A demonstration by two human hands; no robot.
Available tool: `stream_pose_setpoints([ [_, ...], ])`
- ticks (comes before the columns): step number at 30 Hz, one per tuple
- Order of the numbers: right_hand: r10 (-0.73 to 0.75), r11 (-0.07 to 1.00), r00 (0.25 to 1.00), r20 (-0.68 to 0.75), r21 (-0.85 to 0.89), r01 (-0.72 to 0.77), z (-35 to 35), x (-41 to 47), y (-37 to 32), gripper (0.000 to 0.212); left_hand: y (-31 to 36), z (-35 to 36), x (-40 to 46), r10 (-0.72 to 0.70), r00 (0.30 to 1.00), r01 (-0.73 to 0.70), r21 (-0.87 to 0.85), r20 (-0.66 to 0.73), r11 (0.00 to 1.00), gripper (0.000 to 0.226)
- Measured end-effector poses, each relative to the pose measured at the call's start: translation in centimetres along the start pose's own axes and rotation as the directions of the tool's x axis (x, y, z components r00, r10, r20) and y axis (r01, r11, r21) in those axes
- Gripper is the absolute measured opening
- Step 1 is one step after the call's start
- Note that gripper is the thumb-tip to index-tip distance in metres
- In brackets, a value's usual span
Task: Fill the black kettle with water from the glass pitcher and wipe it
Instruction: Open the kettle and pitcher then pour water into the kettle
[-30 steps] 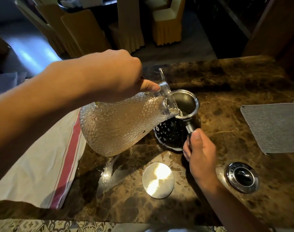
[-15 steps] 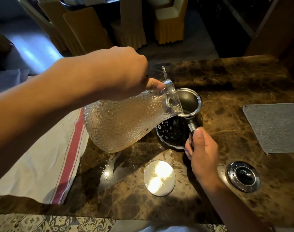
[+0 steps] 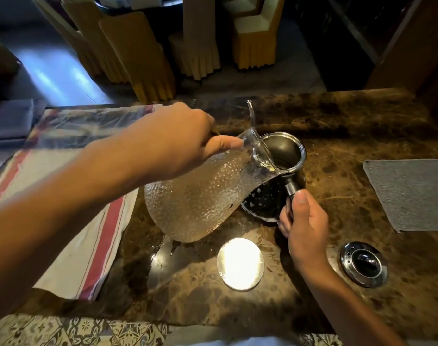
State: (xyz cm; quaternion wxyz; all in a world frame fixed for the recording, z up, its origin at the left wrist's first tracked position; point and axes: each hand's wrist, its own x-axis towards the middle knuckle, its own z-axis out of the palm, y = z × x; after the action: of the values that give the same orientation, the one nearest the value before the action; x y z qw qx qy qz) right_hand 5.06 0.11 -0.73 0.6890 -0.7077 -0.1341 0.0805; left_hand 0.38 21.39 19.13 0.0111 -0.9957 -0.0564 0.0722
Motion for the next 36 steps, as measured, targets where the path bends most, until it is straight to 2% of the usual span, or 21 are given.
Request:
stream_pose_setpoints([
  [9, -0.005, 1.000, 1.000, -0.022, 0.012, 0.006, 0.2, -0.2, -0.4, 0.055, -1.6, 2.5, -0.9, -0.038, 0.997, 0.016, -0.294, -0.070, 0.956, 0.056],
  [14, 0.014, 0.999, 1.000, -0.011, 0.043, -0.014, 0.3, -0.3, -0.5, 0.059, -2.8, 4.6, -1.6, -0.091, 0.987, 0.006, -0.543, -0.129, 0.840, 0.061],
  [19, 0.027, 0.998, 1.000, -0.009, 0.059, -0.027, 0.4, -0.3, -0.6, 0.064, -2.8, 6.2, -2.2, -0.166, 0.971, 0.010, -0.664, -0.172, 0.748, 0.063],
  [22, 0.022, 0.998, 0.999, -0.025, 0.058, -0.021, 0.4, -0.4, -0.5, 0.053, -2.6, 6.6, -2.6, -0.219, 0.958, 0.010, -0.743, -0.184, 0.669, 0.064],
  [26, 0.036, 0.997, 0.999, -0.025, 0.072, -0.034, 0.4, -0.5, -0.4, 0.053, -2.9, 6.6, -3.0, -0.276, 0.943, -0.015, -0.851, -0.186, 0.525, 0.065],
  [29, 0.034, 0.997, 0.999, -0.019, 0.069, -0.032, 0.5, -0.6, -0.5, 0.060, -3.2, 6.3, -3.4, -0.323, 0.922, -0.055, -0.896, -0.215, 0.441, 0.061],
  [33, 0.026, 0.998, 0.999, -0.032, 0.066, -0.024, 0.6, -0.7, -0.6, 0.052, -3.5, 6.0, -4.1, -0.376, 0.894, -0.096, -0.923, -0.245, 0.372, 0.064],
  [36, 0.036, 0.998, 0.999, -0.034, 0.056, -0.034, 0.6, -0.7, -0.7, 0.052, -3.5, 5.6, -4.9, -0.382, 0.890, -0.124, -0.938, -0.249, 0.324, 0.053],
])
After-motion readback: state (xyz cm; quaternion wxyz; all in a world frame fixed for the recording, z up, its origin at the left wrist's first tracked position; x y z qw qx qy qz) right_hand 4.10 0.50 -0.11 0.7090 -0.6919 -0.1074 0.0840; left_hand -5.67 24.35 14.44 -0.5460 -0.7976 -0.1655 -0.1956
